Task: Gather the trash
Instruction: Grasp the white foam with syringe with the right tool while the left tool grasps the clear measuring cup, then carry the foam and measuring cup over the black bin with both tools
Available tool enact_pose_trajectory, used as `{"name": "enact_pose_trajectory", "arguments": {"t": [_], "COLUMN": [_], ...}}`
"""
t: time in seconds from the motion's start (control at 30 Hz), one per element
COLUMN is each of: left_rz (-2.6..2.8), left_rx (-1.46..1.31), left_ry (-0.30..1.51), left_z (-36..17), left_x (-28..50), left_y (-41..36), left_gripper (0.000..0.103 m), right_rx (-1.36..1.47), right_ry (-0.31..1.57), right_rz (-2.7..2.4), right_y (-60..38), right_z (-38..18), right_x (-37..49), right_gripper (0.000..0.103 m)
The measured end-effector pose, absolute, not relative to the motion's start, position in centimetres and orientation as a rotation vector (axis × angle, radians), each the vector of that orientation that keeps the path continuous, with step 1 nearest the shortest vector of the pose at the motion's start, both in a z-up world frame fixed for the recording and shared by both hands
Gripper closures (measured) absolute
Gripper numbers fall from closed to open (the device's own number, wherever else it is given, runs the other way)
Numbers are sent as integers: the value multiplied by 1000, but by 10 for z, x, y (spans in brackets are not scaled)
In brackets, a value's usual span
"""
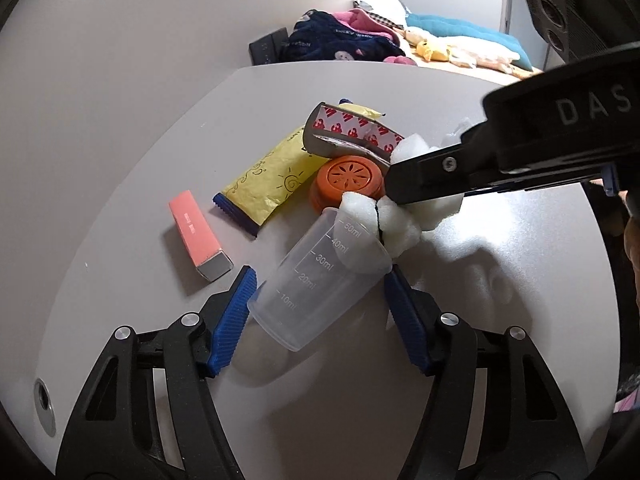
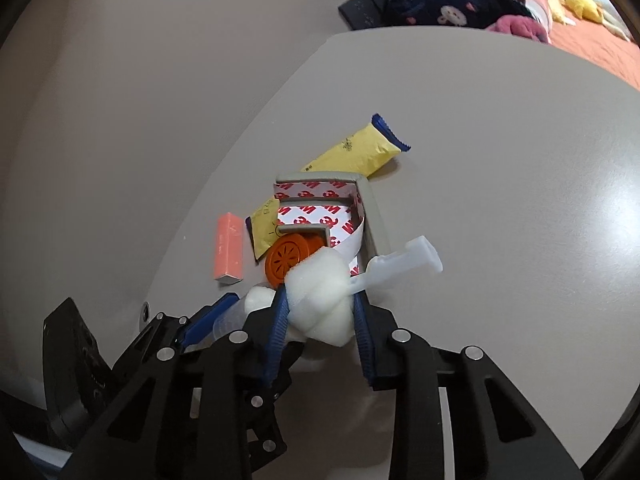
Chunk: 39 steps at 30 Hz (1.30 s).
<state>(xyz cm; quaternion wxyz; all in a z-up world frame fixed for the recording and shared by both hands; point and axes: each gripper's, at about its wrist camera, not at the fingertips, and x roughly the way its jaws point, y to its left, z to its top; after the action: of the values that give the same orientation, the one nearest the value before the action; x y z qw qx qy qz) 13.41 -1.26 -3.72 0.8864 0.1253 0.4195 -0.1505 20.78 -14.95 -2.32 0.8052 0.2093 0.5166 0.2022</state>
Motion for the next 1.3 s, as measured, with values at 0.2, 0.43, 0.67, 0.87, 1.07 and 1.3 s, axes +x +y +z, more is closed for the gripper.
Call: {"name": "enact_pose_trajectory", "arguments": {"t": [0.2, 0.43, 0.67, 0.87, 1.07, 1.3], "left_rz": [-307, -301, -312, -335, -370, -421], "left_rx": [239, 204, 168, 148, 152, 158], "left_ry": [860, 845, 831, 820, 814, 809], "left_z": [-30, -18, -3, 6, 12, 16], "left_x": [122, 113, 91, 81, 72, 61], "left_y": [-18, -23, -34, -56, -85, -118], "left_gripper": [39, 39, 39, 39, 39, 39], "right_rx": [420, 390, 402, 408, 390, 395], "right_ry": [1081, 1019, 986, 961, 934, 903], "right_rz": [436, 399, 371, 344, 308, 270], "right_y": [-154, -172, -202, -228, -253, -284], "right_z": [-14, 6, 18, 27, 36, 42], "right_x": [198, 180, 159, 142, 123, 102], "right_gripper": [72, 72, 72, 72, 72, 72]}}
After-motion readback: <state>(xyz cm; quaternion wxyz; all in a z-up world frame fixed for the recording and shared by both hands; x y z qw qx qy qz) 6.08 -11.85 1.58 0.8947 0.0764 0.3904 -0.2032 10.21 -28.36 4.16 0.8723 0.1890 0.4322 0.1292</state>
